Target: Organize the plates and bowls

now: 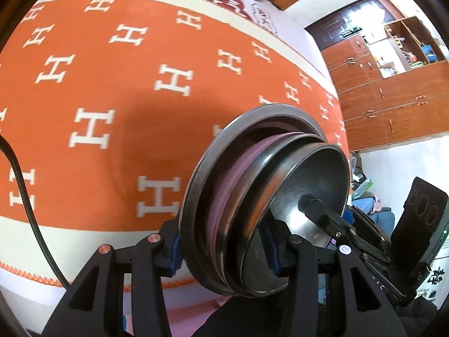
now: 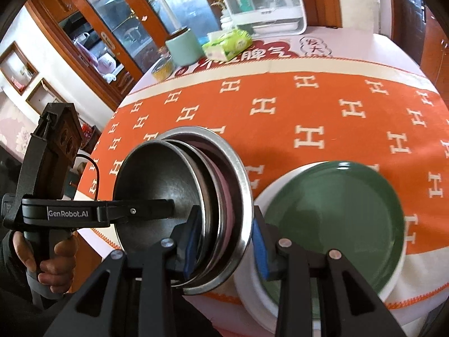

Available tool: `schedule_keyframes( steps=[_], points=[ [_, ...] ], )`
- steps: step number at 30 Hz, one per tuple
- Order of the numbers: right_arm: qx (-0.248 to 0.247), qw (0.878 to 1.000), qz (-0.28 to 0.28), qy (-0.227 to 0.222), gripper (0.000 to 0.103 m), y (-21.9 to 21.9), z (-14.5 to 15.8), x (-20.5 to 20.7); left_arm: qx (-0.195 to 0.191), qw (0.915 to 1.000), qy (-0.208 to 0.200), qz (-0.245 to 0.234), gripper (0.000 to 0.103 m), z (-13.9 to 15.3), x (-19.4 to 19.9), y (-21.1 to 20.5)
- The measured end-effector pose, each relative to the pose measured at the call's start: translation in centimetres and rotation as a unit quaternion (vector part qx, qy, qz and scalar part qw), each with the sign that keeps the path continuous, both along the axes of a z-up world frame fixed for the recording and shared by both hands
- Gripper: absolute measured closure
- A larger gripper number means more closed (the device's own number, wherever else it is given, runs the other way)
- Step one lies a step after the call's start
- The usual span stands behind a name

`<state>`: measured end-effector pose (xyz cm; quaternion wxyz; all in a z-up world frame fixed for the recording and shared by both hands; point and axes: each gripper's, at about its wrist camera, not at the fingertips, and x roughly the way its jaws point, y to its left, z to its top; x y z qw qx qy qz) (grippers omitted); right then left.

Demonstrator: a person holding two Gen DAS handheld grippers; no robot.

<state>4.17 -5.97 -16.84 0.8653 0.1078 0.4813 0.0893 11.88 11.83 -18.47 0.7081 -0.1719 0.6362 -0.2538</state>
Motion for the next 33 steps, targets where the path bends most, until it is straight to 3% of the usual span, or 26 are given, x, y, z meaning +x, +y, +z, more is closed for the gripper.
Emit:
schedule_keyframes(
  steps=[19, 26, 33],
  points=[
    [0.009, 0.999, -0.039, -0.002, 0.069, -8.8, 0.0, -2.5, -0.003, 0.9993, 0.008, -0.035, 0.059, 0.0, -1.7, -9.9],
    [0.017, 0.999, -0.029, 0.014, 0.069, -11.9, -0.9, -2.2, 0.011, 0.9992, 0.026, -0.027, 0.059, -1.2, -1.4, -13.1],
    [0.025, 0.999, 0.002, 0.028, 0.069, -14.3, -1.8, -1.7, 0.027, 0.9989, 0.036, 0.010, 0.059, -1.9, -2.1, -14.4]
  ],
)
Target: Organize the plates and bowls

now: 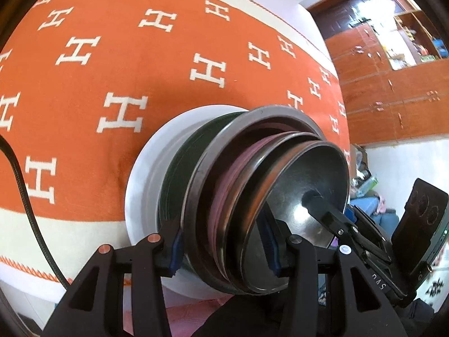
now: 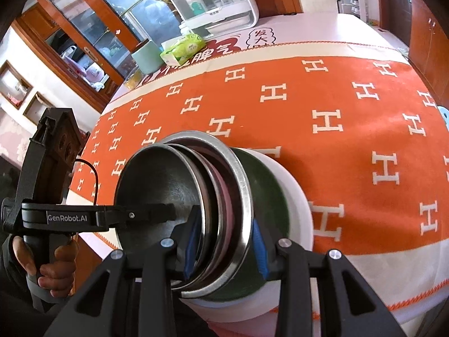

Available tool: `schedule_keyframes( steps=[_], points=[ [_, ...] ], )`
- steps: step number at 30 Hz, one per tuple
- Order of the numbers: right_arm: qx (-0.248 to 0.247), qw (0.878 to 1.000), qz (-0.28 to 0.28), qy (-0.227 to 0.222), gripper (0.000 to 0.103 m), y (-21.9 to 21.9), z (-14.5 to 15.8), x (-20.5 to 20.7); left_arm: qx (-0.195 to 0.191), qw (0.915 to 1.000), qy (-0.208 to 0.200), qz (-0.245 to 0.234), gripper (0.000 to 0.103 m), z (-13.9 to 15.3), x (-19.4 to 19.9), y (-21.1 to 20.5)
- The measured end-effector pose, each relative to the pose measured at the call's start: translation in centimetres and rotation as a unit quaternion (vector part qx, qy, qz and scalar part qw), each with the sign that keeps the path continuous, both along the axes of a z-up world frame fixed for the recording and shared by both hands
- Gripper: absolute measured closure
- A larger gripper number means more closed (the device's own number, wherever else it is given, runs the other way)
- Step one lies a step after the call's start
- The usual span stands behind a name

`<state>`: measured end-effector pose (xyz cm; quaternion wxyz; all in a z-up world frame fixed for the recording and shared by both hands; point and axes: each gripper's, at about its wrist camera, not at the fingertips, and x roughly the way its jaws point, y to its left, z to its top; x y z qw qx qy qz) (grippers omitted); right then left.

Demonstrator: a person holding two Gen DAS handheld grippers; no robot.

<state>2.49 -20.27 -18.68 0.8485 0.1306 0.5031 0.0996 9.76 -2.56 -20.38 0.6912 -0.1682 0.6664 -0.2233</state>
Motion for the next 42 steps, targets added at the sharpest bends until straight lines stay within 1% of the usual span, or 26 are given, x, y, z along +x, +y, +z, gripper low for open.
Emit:
schedule_keyframes(
  steps=[4, 7, 11, 15, 20, 22, 26, 28, 32, 33, 36, 38, 39, 40, 42],
  points=[
    [0.001, 1.000, 0.022, 0.005, 0.068, -1.0, -0.4, 0.2, 0.011, 0.9994, 0.004, 0.032, 0.059, -0.5, -0.7, -0.7],
    [-0.003, 0.999, 0.049, 0.002, 0.066, -1.4, -0.5, 0.4, 0.028, 0.9984, -0.008, 0.048, 0.059, -0.2, -1.1, -1.3],
    [-0.014, 0.996, 0.083, -0.007, 0.066, -1.7, -0.4, 0.6, 0.056, 0.9954, -0.028, 0.072, 0.058, 0.3, -1.7, -2.2],
    [-0.017, 0.994, 0.106, -0.006, 0.066, -2.0, -0.3, 1.2, 0.066, 0.9923, -0.032, 0.099, 0.055, 0.5, -1.9, -2.8],
    [-0.031, 0.993, 0.116, -0.019, 0.059, -1.8, 0.6, 1.8, 0.076, 0.9883, -0.042, 0.125, 0.051, 1.3, -2.4, -2.7],
    [-0.035, 0.993, 0.113, -0.022, 0.054, -1.6, 1.0, 2.0, 0.075, 0.9874, -0.047, 0.131, 0.049, 1.9, -2.5, -2.2],
    [-0.037, 0.994, 0.098, -0.025, 0.051, -1.3, 1.7, 2.0, 0.073, 0.9853, -0.071, 0.137, 0.047, 3.5, -2.5, -1.4],
    [-0.041, 0.995, 0.087, -0.033, 0.050, -1.0, 1.9, 1.9, 0.075, 0.9841, -0.089, 0.134, 0.043, 4.4, -2.4, -1.1],
    [-0.046, 0.996, 0.053, -0.054, 0.050, -0.5, 2.5, 1.3, 0.075, 0.9825, -0.117, 0.124, 0.043, 5.6, -2.3, -0.2],
    [-0.047, 0.997, 0.037, -0.056, 0.050, -0.4, 2.6, 1.0, 0.076, 0.9821, -0.124, 0.120, 0.043, 5.9, -2.3, -0.1],
    [-0.041, 0.997, 0.006, -0.061, 0.050, -0.1, 3.1, 0.4, 0.076, 0.9791, -0.152, 0.112, 0.043, 7.2, -2.8, 0.4],
    [-0.045, 0.997, -0.008, -0.069, 0.048, 0.2, 3.5, -0.1, 0.076, 0.9756, -0.176, 0.108, 0.040, 8.2, -3.5, 1.2],
    [-0.052, 0.996, -0.016, -0.077, 0.045, 0.6, 3.8, -0.7, 0.076, 0.9740, -0.184, 0.107, 0.040, 8.6, -3.8, 1.4],
    [-0.056, 0.995, -0.020, -0.081, 0.040, 0.8, 4.0, -1.0, 0.073, 0.9705, -0.203, 0.108, 0.040, 9.2, -4.4, 2.0],
    [-0.063, 0.993, -0.031, -0.096, 0.035, 1.4, 4.6, -2.1, 0.073, 0.9657, -0.222, 0.112, 0.038, 10.0, -5.2, 2.9]
  ],
)
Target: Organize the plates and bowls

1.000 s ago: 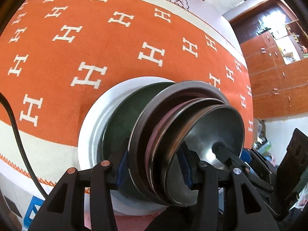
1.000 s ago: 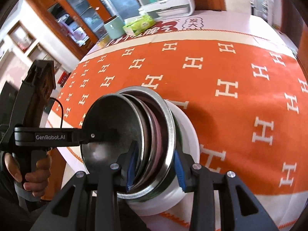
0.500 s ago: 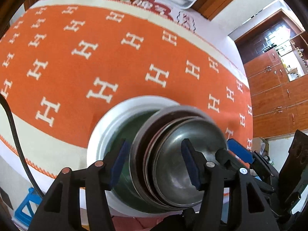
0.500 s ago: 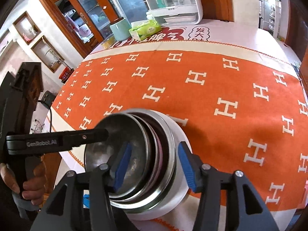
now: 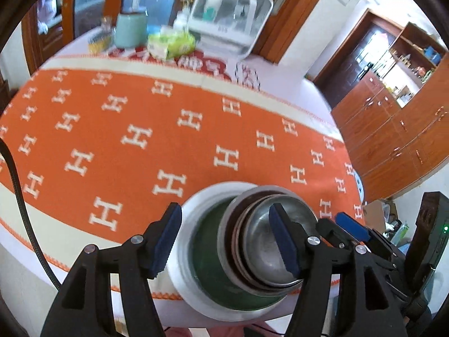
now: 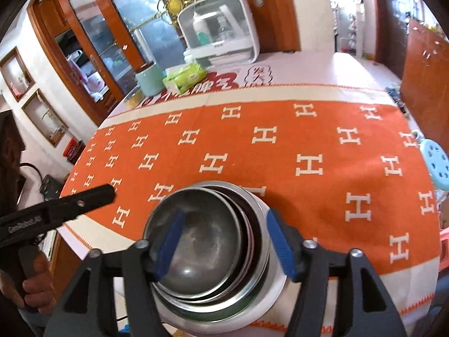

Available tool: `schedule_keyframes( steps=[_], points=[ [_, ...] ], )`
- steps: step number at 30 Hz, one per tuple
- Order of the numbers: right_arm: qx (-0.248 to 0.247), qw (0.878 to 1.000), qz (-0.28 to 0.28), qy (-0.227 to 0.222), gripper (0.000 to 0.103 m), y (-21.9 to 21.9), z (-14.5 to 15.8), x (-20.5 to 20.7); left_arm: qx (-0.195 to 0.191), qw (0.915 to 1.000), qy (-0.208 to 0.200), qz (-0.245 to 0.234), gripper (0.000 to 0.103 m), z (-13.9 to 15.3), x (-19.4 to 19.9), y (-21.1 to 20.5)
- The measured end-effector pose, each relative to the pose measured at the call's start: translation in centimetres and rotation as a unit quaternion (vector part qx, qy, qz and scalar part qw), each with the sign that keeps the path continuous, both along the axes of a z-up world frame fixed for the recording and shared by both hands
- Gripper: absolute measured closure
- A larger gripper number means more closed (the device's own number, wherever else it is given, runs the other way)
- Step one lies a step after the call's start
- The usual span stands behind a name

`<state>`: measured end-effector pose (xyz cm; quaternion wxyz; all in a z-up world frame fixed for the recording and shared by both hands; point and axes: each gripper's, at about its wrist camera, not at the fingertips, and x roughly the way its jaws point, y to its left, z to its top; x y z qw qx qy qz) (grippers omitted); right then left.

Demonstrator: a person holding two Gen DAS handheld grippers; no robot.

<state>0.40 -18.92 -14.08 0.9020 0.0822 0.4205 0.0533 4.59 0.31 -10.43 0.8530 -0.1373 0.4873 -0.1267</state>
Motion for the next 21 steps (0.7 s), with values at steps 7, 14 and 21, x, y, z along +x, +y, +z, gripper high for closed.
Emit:
schedule_keyframes(
  steps=[7, 14, 21],
  points=[
    [-0.021, 0.999, -0.002, -0.028, 0.026, 2.8, 1.3, -3.4, 0.033, 0.9985, -0.038, 0.021, 0.026, 1.9, -3.4, 3.0],
    [-0.014, 0.999, 0.036, -0.011, 0.015, 6.5, 2.0, -6.4, 0.062, 0.9971, -0.045, 0.008, 0.019, 3.2, -6.9, 3.0],
    [-0.025, 0.999, 0.029, -0.017, 0.004, 8.1, 3.9, -9.1, 0.085, 0.9933, -0.076, -0.013, 0.005, 5.6, -9.0, 2.6]
  ],
)
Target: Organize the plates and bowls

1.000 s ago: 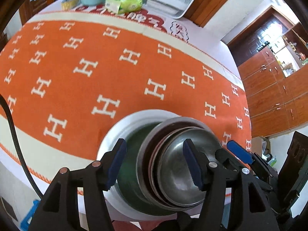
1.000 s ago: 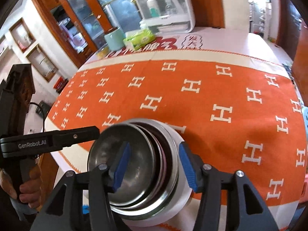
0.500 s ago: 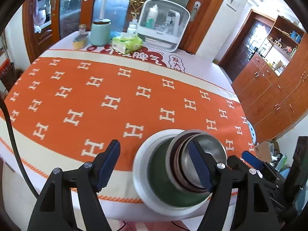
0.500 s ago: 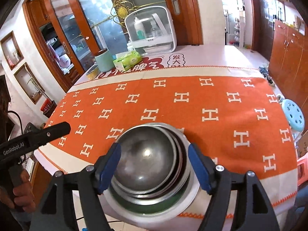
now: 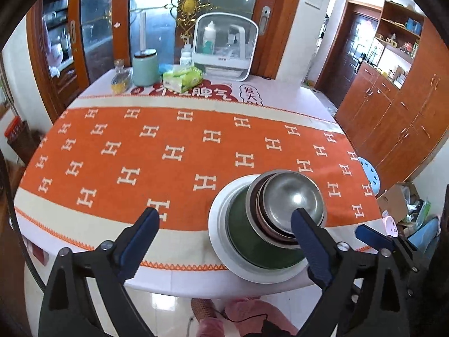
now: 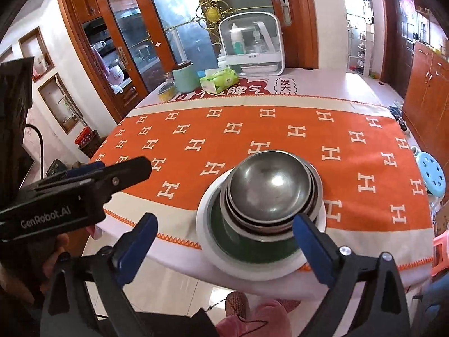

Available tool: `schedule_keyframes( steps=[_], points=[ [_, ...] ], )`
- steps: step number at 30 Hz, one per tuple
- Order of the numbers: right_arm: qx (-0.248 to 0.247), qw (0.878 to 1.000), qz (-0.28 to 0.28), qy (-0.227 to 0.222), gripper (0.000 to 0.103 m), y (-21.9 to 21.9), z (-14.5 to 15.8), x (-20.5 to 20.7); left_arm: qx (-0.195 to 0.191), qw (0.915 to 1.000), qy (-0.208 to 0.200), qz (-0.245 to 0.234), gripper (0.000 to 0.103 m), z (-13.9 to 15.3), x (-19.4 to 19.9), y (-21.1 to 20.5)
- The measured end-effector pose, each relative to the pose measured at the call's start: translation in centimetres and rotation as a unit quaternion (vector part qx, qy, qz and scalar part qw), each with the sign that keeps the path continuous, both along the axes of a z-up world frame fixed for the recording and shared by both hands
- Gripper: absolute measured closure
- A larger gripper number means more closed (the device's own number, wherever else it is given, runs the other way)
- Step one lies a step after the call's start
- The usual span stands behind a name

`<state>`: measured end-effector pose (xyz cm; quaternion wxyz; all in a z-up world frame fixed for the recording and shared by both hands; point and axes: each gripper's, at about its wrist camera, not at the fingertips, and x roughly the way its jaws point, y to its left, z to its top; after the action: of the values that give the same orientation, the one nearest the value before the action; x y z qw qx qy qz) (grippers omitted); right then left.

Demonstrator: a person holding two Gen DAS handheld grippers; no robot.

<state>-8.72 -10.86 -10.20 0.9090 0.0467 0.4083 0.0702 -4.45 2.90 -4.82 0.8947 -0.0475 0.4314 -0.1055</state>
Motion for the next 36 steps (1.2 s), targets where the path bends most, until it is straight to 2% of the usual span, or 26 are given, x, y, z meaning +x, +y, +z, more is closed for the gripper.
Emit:
schedule_keyframes(
  steps=[4, 11, 15, 19, 27, 36],
  points=[
    [-0.014, 1.000, -0.020, -0.015, 0.003, -0.4, 1.4, -0.9, -0.003, 0.9998, -0.018, 0.001, 0.001, 1.3, -0.5, 0.2],
    [-0.029, 0.999, -0.034, -0.018, 0.002, 0.3, 2.6, -2.6, 0.024, 0.9986, -0.047, -0.009, 0.001, 3.0, -1.9, -0.5],
    [-0.046, 0.995, -0.079, -0.042, 0.001, -0.1, 3.5, -3.6, 0.037, 0.9967, -0.072, -0.003, 0.001, 4.1, -3.0, -0.8],
    [-0.047, 0.993, -0.092, -0.050, 0.001, -0.3, 3.5, -3.9, 0.047, 0.9950, -0.088, 0.006, 0.001, 4.5, -3.7, -0.9],
    [-0.043, 0.992, -0.107, -0.041, 0.001, -0.7, 2.9, -4.4, 0.052, 0.9966, -0.054, 0.033, 0.001, 3.4, -3.6, -0.9],
    [-0.053, 0.989, -0.130, -0.045, 0.001, -1.4, 3.3, -5.1, 0.054, 0.9962, -0.062, 0.028, 0.001, 3.6, -3.9, -1.6]
  ],
)
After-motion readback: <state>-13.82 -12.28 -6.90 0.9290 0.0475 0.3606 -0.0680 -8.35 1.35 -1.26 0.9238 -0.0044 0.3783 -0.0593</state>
